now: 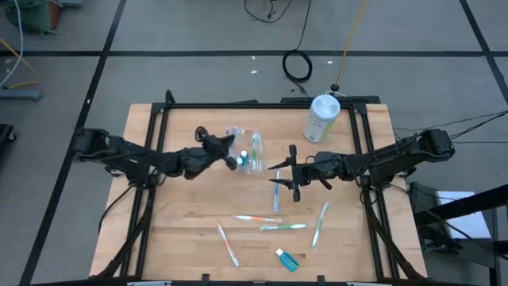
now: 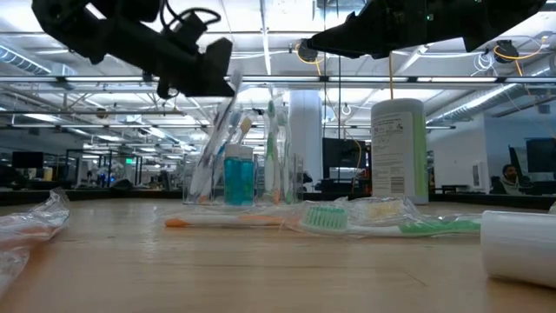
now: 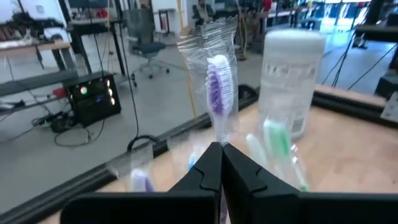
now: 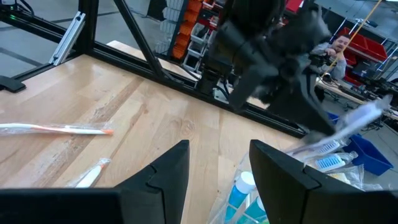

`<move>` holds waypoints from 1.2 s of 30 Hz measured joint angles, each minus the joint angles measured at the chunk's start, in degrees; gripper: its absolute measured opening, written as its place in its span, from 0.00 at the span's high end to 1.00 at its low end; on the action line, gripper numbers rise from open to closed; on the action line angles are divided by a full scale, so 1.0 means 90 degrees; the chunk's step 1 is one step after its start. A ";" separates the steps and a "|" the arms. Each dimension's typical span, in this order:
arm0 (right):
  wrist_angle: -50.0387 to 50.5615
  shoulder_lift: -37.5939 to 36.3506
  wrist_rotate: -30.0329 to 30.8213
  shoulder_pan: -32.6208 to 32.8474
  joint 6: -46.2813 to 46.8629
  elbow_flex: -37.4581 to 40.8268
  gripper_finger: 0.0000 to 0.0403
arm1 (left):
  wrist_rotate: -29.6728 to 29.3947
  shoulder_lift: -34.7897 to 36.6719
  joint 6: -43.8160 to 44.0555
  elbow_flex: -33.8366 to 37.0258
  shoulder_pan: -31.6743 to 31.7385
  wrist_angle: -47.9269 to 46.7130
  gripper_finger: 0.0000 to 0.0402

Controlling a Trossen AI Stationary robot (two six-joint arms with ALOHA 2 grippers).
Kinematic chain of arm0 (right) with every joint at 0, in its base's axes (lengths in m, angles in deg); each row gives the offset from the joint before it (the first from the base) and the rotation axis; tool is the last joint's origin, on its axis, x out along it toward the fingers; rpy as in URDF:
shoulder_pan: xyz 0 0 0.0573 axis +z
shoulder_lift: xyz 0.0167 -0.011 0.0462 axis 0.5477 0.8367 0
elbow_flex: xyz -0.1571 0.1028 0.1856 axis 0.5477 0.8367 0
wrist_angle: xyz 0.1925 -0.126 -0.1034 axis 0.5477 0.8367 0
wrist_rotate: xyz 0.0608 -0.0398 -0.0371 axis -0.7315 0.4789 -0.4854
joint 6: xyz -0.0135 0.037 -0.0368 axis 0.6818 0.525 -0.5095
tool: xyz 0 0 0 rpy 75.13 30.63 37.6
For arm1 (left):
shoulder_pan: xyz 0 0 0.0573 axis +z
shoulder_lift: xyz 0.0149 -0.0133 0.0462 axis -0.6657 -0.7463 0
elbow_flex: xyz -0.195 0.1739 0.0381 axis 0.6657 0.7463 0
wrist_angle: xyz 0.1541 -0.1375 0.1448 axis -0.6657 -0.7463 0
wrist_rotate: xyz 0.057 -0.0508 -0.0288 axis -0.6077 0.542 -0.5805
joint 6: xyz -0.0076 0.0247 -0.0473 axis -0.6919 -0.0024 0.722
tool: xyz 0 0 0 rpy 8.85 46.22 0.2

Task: Pick & Place toothbrushing station
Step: Put the violet toothbrush into the transparent organizer

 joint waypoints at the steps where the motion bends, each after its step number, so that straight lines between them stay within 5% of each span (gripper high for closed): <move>1: 0.0000 0.0000 -0.0001 0.0001 -0.0001 0.0000 0.60 | 0.0005 -0.0081 0.0091 0.0000 0.0027 -0.0019 0.99; 31: 0.0005 0.0000 -0.0002 0.0002 0.0000 0.0000 0.60 | -0.0332 -0.0332 0.0160 -0.0002 -0.0103 -0.2181 0.99; 36: 0.0005 0.0000 -0.0001 0.0001 0.0000 0.0000 0.60 | -0.0322 -0.0332 0.0179 -0.0002 -0.0105 -0.2189 0.92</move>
